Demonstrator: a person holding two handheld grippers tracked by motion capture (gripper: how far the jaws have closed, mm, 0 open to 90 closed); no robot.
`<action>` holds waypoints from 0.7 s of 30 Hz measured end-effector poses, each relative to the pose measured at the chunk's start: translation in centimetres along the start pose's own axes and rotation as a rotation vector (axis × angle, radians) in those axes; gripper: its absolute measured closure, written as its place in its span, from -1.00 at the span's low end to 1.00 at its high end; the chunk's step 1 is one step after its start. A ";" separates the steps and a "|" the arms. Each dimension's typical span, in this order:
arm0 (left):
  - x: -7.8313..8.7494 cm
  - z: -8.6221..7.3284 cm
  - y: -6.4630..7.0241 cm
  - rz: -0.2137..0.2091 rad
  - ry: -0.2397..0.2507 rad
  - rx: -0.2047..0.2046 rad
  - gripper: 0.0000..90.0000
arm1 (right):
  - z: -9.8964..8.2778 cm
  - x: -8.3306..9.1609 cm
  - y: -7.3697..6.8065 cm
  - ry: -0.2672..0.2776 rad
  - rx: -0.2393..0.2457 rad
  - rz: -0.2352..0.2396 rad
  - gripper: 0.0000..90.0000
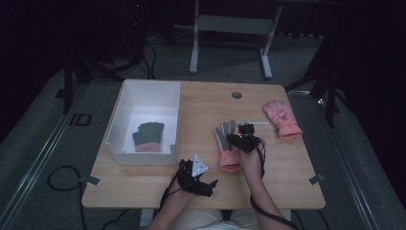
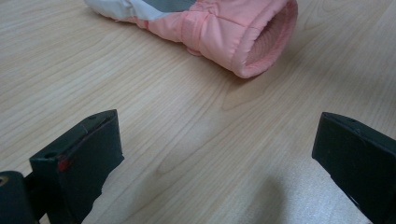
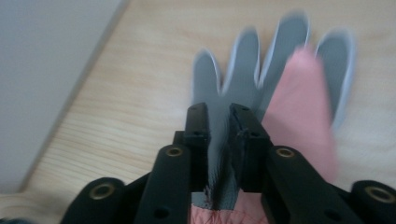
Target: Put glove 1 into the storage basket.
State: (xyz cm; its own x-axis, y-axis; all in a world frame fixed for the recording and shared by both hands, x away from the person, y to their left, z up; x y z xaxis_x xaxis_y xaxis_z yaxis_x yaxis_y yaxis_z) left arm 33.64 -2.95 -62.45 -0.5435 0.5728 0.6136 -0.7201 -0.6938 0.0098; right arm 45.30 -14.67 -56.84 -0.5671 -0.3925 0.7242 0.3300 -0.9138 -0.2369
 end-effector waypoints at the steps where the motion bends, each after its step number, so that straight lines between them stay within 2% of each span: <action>1: 0.0 0.0 -0.1 -0.008 0.001 0.012 -0.97 | 1.0 1.7 0.3 0.051 0.036 0.033 0.61; 3: 0.1 0.0 -0.1 -0.003 0.006 0.013 -0.97 | 1.7 3.0 1.2 0.082 0.086 0.017 0.57; 4: 0.1 0.0 -0.1 -0.003 0.006 0.013 -0.97 | 1.7 3.0 1.2 0.082 0.086 0.017 0.57; 5: 0.1 0.0 0.0 -0.006 -0.001 0.007 -0.97 | 2.4 4.5 2.9 0.126 0.122 0.024 0.56; 6: 0.1 0.0 0.0 -0.006 -0.001 0.007 -0.97 | 2.4 4.5 2.9 0.126 0.122 0.024 0.56; 7: 0.1 0.0 0.0 -0.005 -0.004 0.004 -0.97 | 2.8 5.6 5.2 0.147 0.145 -0.020 0.54; 9: 0.0 0.0 0.0 -0.003 0.000 0.003 -0.97 | 3.0 6.3 7.4 0.156 0.143 -0.041 0.54; 10: 0.0 0.0 0.0 -0.003 0.000 0.003 -0.97 | 3.0 6.3 7.4 0.156 0.143 -0.041 0.54; 11: 0.0 0.0 0.0 -0.006 -0.006 -0.002 -0.97 | 3.1 7.0 10.4 0.159 0.147 -0.086 0.53; 12: 0.0 0.0 0.0 -0.007 -0.005 -0.002 -0.97 | 3.2 7.3 11.7 0.157 0.141 -0.103 0.52; 13: 0.0 0.1 0.1 -0.006 -0.002 0.000 -0.97 | 3.2 7.5 12.6 0.159 0.134 -0.119 0.52; 14: 0.0 0.1 0.1 -0.006 -0.002 0.000 -0.97 | 3.2 7.5 12.6 0.159 0.134 -0.119 0.52; 15: 0.0 0.1 0.1 -0.004 -0.002 -0.005 -0.97 | 3.4 8.0 14.7 0.160 0.138 -0.144 0.52; 17: -0.1 0.0 0.1 0.000 -0.005 -0.012 -0.97 | 3.8 8.5 17.1 0.158 0.150 -0.191 0.49; 18: -0.1 0.0 0.1 0.000 -0.005 -0.012 -0.97 | 3.8 8.5 17.1 0.158 0.150 -0.191 0.49; 19: 0.1 0.2 0.1 0.001 0.008 -0.013 -0.97 | 4.3 8.8 18.7 0.160 0.144 -0.214 0.48; 21: 0.1 0.2 0.1 0.002 0.012 -0.013 -0.97 | 4.9 8.9 20.2 0.158 0.145 -0.233 0.48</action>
Point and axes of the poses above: each handheld gripper's, and its own axes: x roughly backward along the jaws, z roughly out of its top, y roughly to its right, the point moved 9 cm from there along -x, roughly forward along the jaws, and after that the axes turned 3 degrees about -y, right-handed, at the moved point
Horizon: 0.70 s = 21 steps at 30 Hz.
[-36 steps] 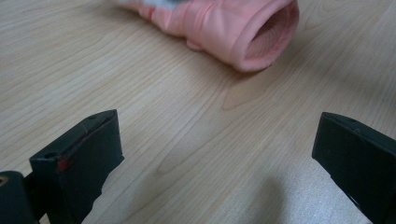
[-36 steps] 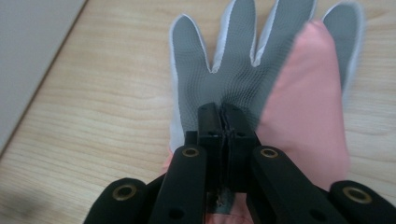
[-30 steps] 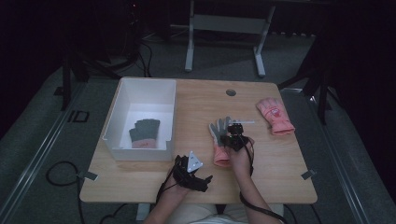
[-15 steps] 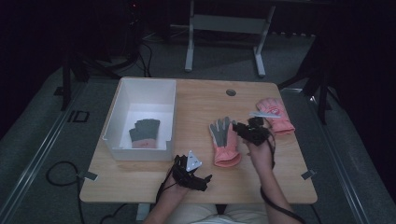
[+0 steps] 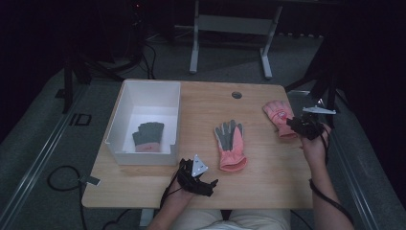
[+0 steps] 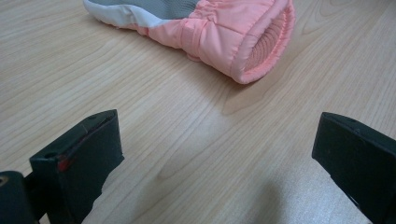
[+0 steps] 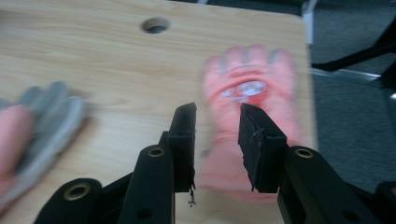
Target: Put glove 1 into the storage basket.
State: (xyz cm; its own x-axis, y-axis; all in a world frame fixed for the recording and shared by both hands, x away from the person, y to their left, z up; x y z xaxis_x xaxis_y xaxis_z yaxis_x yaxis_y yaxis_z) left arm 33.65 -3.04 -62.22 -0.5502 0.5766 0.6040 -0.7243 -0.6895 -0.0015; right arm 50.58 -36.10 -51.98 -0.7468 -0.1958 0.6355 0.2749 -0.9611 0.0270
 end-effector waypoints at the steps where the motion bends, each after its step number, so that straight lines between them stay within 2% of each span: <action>1: 0.0 0.0 0.0 0.000 0.000 0.000 -0.97 | 0.0 0.0 0.0 0.000 0.000 0.000 0.48; 2: 0.0 -0.1 0.0 -0.002 -0.008 -0.001 -0.97 | 0.3 -0.5 1.1 -0.013 0.008 -0.004 0.48; 3: 0.0 -0.1 0.0 -0.002 -0.008 -0.001 -0.97 | 0.3 -0.5 1.1 -0.013 0.008 -0.004 0.48; 4: 0.0 0.0 0.1 -0.008 -0.001 0.001 -0.97 | 0.6 -1.2 2.2 -0.029 0.015 -0.020 0.48; 5: 0.0 0.0 0.1 -0.008 -0.001 0.001 -0.97 | 0.6 -1.2 2.2 -0.029 0.015 -0.020 0.48; 8: 0.1 -0.2 -0.1 0.016 -0.003 -0.005 -0.97 | 0.9 -2.7 3.4 -0.060 0.019 -0.061 0.45; 11: 0.3 -0.1 -0.1 0.006 0.009 0.012 -0.97 | 1.1 -3.6 3.6 -0.064 0.006 -0.060 0.44; 12: 0.6 0.0 -0.2 0.011 0.030 0.029 -0.97 | 1.0 -4.6 3.6 -0.079 0.017 -0.051 0.39; 13: 0.6 0.0 -0.2 0.011 0.030 0.029 -0.97 | 1.0 -4.6 3.6 -0.079 0.017 -0.051 0.39; 14: 0.6 -0.1 -0.4 0.017 0.029 0.028 -0.97 | 0.8 -5.8 3.7 -0.099 0.027 -0.054 0.30; 15: 0.7 -0.2 -0.4 0.019 0.026 0.031 -0.97 | 0.8 -5.8 3.7 -0.099 0.027 -0.054 0.30; 16: 0.8 -0.4 -0.5 0.022 0.025 0.035 -0.97 | 0.7 -6.7 3.8 -0.119 0.051 -0.075 0.29; 21: 1.0 -0.6 -0.5 0.036 0.020 0.027 -0.97 | 0.8 -8.0 3.7 -0.136 0.056 -0.084 0.23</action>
Point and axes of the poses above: each handheld gripper's, and its own axes: x roughly backward along the jaws, z roughly out of its top, y roughly to its right, the point moved 9 cm from there along -x, roughly forward along the jaws, and after that the axes turned 3 degrees about -y, right-handed, at the moved point
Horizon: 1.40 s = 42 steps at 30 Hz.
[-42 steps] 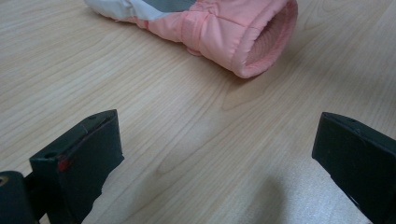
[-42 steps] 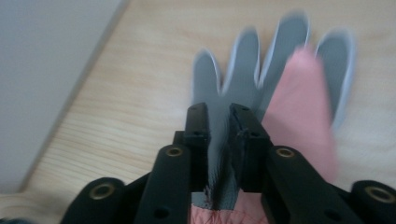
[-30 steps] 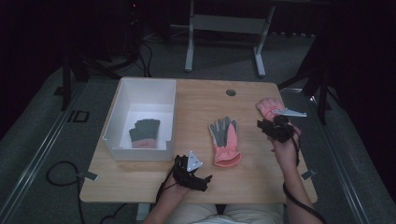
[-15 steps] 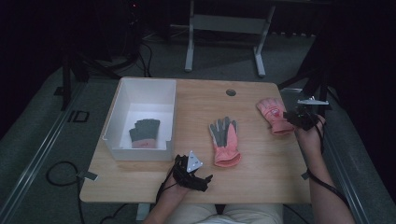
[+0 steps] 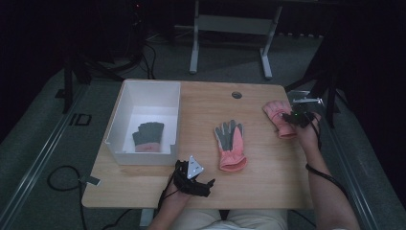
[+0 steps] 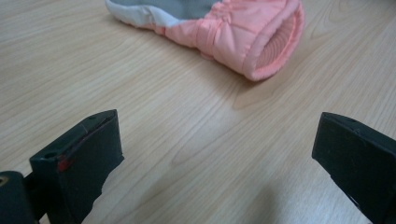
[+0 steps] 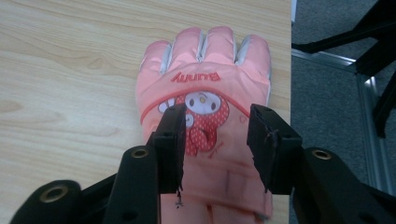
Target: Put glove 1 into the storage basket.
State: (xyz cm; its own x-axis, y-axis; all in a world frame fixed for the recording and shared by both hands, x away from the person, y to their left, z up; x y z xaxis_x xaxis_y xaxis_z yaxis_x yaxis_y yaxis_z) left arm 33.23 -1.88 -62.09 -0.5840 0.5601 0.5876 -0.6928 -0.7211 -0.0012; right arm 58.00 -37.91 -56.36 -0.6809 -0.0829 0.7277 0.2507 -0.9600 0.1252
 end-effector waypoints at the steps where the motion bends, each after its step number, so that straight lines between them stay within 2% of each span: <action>1: 0.0 0.0 0.1 -0.003 0.001 0.000 -0.97 | 0.2 -0.5 -0.2 -0.002 0.003 0.006 0.21; 5: 0.1 -0.3 -0.1 0.002 0.001 0.004 -0.97 | 0.2 -1.4 -0.7 -0.003 0.026 0.020 0.16; 10: 0.1 -0.2 -0.1 0.005 0.008 0.003 -0.97 | -0.1 -2.2 -0.8 -0.009 0.016 0.017 0.16; 15: 0.1 -0.3 -0.1 0.008 0.000 -0.004 -0.97 | -0.8 -3.0 -0.8 -0.040 0.045 0.000 0.27; 17: 0.0 -0.4 -0.1 0.014 -0.015 -0.013 -0.97 | -0.7 -3.2 -0.8 -0.044 0.042 0.001 0.33; 19: 0.1 -0.3 0.0 0.009 -0.006 -0.011 -0.97 | -0.7 -3.4 -0.8 -0.059 0.037 0.005 0.48; 20: 0.1 -0.3 0.0 0.009 -0.006 -0.011 -0.97 | -0.7 -3.4 -0.8 -0.059 0.037 0.005 0.48; 21: 0.1 -0.2 0.0 0.009 -0.006 -0.009 -0.97 | -0.7 -3.4 -0.9 -0.068 0.026 0.009 0.62; 22: 0.0 -0.3 0.0 0.008 -0.005 -0.008 -0.97 | -0.7 -3.4 -0.9 -0.068 0.026 0.009 0.62; 24: 0.0 -0.3 0.0 0.006 -0.006 -0.008 -0.97 | -0.4 -3.1 -0.8 -0.072 -0.015 0.015 0.85; 25: 0.1 -0.2 0.0 0.004 -0.006 -0.009 -0.97 | -0.4 -3.1 -0.8 -0.072 -0.015 0.015 0.85; 26: 0.1 -0.1 0.1 0.002 -0.002 -0.010 -0.97 | -0.3 -2.8 -0.7 -0.066 -0.038 0.017 0.98; 27: 0.1 -0.1 0.1 0.002 -0.002 -0.010 -0.97 | -0.3 -2.8 -0.7 -0.066 -0.038 0.017 0.98; 28: 0.0 -0.1 0.2 0.003 -0.004 -0.014 -0.97 | 0.0 -1.7 -0.6 -0.067 -0.056 0.001 1.00; 31: 0.0 -0.1 0.2 0.000 -0.006 -0.017 -0.97 | -0.1 -1.2 -0.6 -0.067 -0.054 -0.006 1.00; 32: 0.0 0.0 0.2 0.001 -0.004 -0.016 -0.97 | 0.0 -0.3 -0.6 -0.055 -0.065 0.001 1.00; 34: 0.0 0.1 0.2 0.001 0.003 -0.014 -0.97 | 0.0 0.0 -0.6 -0.046 -0.068 -0.001 1.00; 35: 0.0 0.0 0.2 0.001 -0.001 -0.014 -0.97 | 0.3 1.3 -0.6 -0.019 -0.095 0.003 1.00; 36: -0.1 0.0 0.3 0.000 -0.005 -0.014 -0.97 | 0.5 1.8 -0.6 -0.006 -0.102 0.002 1.00; 37: -0.1 0.0 0.3 0.000 -0.005 -0.014 -0.97 | 0.5 1.8 -0.6 -0.006 -0.102 0.002 1.00; 38: -0.1 0.2 0.3 0.001 0.003 -0.016 -0.97 | 0.9 3.6 -1.0 0.025 -0.106 -0.002 1.00; 39: -0.1 0.2 0.3 0.001 0.003 -0.016 -0.97 | 0.9 3.6 -1.0 0.025 -0.106 -0.002 1.00; 40: -0.2 0.1 0.3 0.002 -0.002 -0.016 -0.97 | 1.3 5.3 -1.6 0.040 -0.087 -0.013 1.00; 41: -0.2 0.1 0.3 0.002 -0.002 -0.016 -0.97 | 1.3 5.3 -1.6 0.040 -0.087 -0.013 1.00; 42: -0.2 0.1 0.3 0.000 -0.004 -0.016 -0.97 | 1.5 6.9 -2.1 0.062 -0.097 -0.017 1.00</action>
Point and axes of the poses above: each handheld gripper's, and its own axes: x roughly backward along the jaws, z roughly out of its top, y roughly to its right, the point moved 9 cm from there along -x, roughly forward along the jaws, and after that the axes turned 3 degrees about -y, right-handed, at the moved point
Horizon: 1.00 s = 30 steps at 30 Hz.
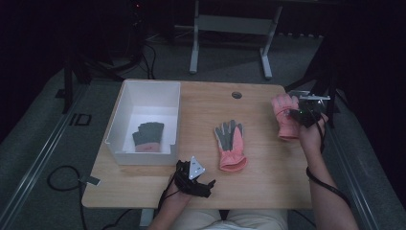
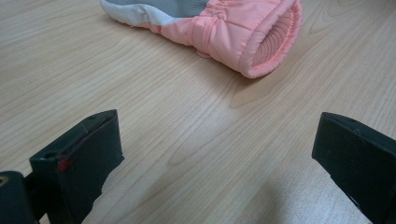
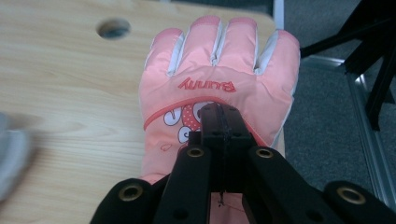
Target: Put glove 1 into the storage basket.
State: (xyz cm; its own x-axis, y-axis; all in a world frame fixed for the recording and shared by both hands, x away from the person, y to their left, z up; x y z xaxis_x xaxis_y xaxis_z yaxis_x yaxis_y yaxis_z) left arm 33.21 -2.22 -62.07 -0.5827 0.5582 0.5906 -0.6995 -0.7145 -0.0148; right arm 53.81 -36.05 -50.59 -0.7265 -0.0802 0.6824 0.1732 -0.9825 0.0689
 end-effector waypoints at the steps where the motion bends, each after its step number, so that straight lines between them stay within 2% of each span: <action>1: 0.0 0.0 0.0 0.000 0.000 0.000 -0.97 | 0.0 0.0 0.0 0.000 0.000 0.000 1.00; 2: 0.0 0.2 0.0 0.000 0.011 0.006 -0.97 | 0.0 2.0 -0.6 0.033 -0.029 -0.002 1.00; 5: 0.0 0.2 0.1 -0.004 0.013 0.005 -0.97 | -0.4 4.0 -1.7 0.046 -0.031 -0.003 1.00; 6: 0.0 0.2 0.1 -0.003 0.007 -0.005 -0.97 | -0.8 4.7 -2.2 0.054 -0.047 0.006 1.00; 7: 0.0 0.2 0.1 -0.003 0.007 -0.005 -0.97 | -1.3 5.3 -2.6 0.055 -0.070 0.019 1.00; 9: 0.1 0.4 0.2 -0.001 0.027 0.000 -0.97 | -2.0 6.0 -3.5 0.058 -0.069 0.020 1.00; 11: 0.1 0.3 0.1 0.000 0.019 -0.004 -0.97 | -2.6 6.3 -4.0 0.057 -0.083 0.028 1.00; 12: 0.1 0.3 0.1 -0.005 0.015 -0.003 -0.97 | -3.7 6.8 -4.9 0.055 -0.087 0.031 1.00; 13: 0.1 0.3 0.1 -0.005 0.015 -0.003 -0.97 | -4.1 6.9 -5.2 0.055 -0.087 0.038 1.00; 14: 0.1 0.4 0.2 -0.005 0.018 -0.004 -0.97 | -4.1 6.9 -5.2 0.055 -0.087 0.038 1.00; 16: 0.2 0.4 0.3 -0.003 0.023 -0.011 -0.97 | -5.8 6.7 -6.4 0.027 -0.079 0.049 1.00; 17: 0.2 0.4 0.3 -0.003 0.023 -0.011 -0.97 | -5.8 6.7 -6.4 0.027 -0.079 0.049 1.00; 18: 0.2 0.4 0.3 -0.008 0.018 -0.012 -0.97 | -6.8 6.3 -6.8 0.010 -0.084 0.048 1.00; 19: 0.2 0.4 0.3 -0.008 0.018 -0.012 -0.97 | -6.8 6.3 -6.8 0.010 -0.084 0.048 1.00; 20: 0.3 0.5 0.3 -0.007 0.027 -0.014 -0.97 | -7.9 5.6 -7.2 -0.016 -0.091 0.050 1.00; 23: 0.2 0.5 0.3 -0.008 0.022 -0.015 -0.97 | -8.8 4.7 -7.3 -0.039 -0.092 0.044 1.00; 24: 0.2 0.4 0.3 -0.012 0.020 -0.011 -0.97 | -9.4 3.8 -7.3 -0.055 -0.098 0.042 1.00; 25: 0.2 0.4 0.3 -0.012 0.020 -0.011 -0.97 | -9.4 3.8 -7.3 -0.055 -0.098 0.042 1.00; 26: 0.3 0.6 0.2 -0.010 0.024 -0.013 -0.97 | -9.8 2.8 -7.2 -0.073 -0.099 0.038 1.00; 27: 0.3 0.6 0.2 -0.010 0.024 -0.013 -0.97 | -9.8 2.8 -7.2 -0.073 -0.099 0.038 1.00; 28: 0.2 0.5 0.3 -0.012 0.022 -0.013 -0.97 | -10.1 1.9 -7.2 -0.094 -0.105 0.040 1.00; 30: 0.1 0.4 0.2 -0.015 0.014 -0.016 -0.97 | -10.3 1.3 -7.2 -0.101 -0.103 0.037 1.00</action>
State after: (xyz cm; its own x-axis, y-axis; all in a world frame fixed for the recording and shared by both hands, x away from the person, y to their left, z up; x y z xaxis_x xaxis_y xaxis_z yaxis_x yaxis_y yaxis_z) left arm 33.13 -2.49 -61.64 -0.5781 0.5745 0.5795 -0.7143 -0.6996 -0.0190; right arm 44.78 -30.85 -57.70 -0.6494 -0.1041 0.7533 0.1255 -0.9917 -0.0288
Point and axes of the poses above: each handheld gripper's, and its own axes: x roughly backward along the jaws, z roughly out of its top, y roughly to its right, the point moved 9 cm from there along -x, roughly forward along the jaws, and after that the axes turned 3 degrees about -y, right-handed, at the moved point
